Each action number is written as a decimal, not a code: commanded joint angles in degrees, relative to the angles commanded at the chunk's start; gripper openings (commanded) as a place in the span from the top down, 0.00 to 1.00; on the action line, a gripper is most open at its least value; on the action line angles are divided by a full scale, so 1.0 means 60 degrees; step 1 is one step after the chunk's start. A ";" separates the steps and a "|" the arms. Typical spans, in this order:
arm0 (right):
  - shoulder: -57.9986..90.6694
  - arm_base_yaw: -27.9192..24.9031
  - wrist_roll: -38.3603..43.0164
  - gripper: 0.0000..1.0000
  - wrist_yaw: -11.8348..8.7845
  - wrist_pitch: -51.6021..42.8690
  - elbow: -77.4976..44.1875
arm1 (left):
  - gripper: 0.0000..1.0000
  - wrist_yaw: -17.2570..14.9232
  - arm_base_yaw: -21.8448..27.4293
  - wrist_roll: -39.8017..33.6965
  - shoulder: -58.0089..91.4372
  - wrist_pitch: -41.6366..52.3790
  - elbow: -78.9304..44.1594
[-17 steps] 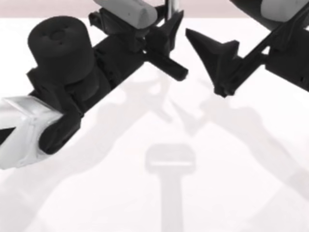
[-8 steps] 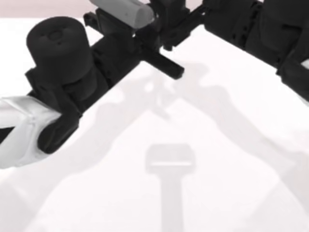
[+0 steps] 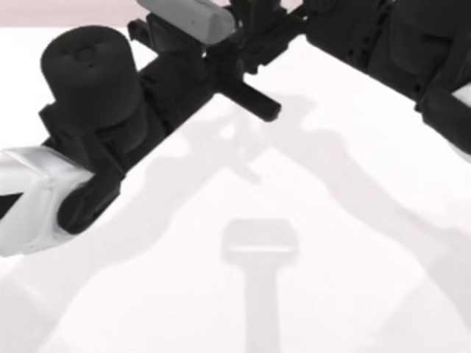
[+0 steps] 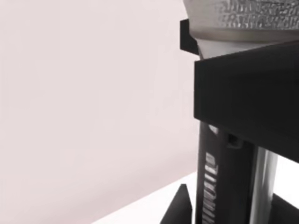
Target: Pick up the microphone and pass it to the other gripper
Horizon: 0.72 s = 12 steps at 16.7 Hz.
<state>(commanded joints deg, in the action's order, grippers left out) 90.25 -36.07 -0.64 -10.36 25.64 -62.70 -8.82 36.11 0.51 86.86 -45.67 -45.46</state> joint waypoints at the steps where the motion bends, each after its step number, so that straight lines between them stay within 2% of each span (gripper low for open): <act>1: 0.0000 0.0000 0.0000 0.30 0.0000 0.0000 0.0000 | 1.00 0.0000 0.0000 0.0000 0.0000 0.0000 0.0000; 10: 0.0000 0.0000 0.0000 0.98 0.0000 0.0000 0.0000 | 1.00 0.0000 0.0000 0.0000 0.0000 0.0000 0.0000; 12: 0.0000 0.0000 0.0000 1.00 0.0000 0.0000 0.0000 | 1.00 0.0000 0.0000 0.0000 0.0000 0.0000 0.0000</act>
<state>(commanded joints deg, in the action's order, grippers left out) 90.25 -36.07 -0.64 -10.36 25.64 -62.70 -8.82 36.11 0.51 86.86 -45.67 -45.46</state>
